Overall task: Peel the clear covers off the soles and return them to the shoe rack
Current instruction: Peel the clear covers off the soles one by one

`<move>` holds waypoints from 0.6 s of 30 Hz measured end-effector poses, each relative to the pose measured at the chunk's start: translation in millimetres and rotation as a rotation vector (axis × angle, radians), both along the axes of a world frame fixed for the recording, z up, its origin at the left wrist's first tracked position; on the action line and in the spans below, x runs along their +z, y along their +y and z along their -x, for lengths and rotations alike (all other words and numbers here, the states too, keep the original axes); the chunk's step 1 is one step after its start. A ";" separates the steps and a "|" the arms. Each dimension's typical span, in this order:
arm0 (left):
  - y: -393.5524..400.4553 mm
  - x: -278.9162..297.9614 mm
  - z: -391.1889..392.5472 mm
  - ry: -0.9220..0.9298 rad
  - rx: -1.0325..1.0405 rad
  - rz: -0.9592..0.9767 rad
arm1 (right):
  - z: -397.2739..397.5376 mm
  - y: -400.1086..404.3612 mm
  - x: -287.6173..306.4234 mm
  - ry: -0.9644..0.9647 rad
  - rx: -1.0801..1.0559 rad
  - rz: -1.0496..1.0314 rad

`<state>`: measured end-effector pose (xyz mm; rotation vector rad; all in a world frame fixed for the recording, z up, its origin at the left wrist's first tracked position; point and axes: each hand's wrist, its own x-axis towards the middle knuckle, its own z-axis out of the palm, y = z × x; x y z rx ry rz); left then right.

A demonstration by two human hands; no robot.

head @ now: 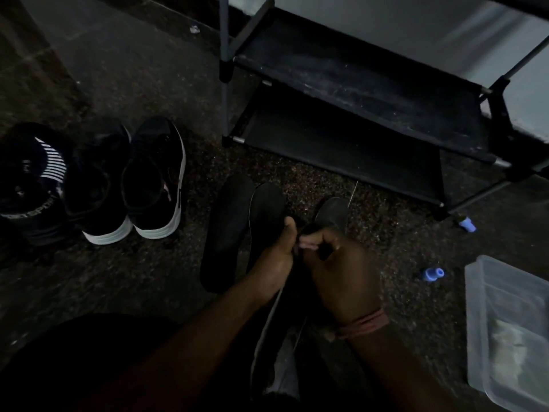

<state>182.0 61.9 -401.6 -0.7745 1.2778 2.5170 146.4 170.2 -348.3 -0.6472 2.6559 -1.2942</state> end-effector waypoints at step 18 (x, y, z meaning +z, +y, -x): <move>-5.9 -8.0 2.9 -0.038 -0.011 0.149 | 3.2 -2.0 -5.3 0.085 -0.091 0.077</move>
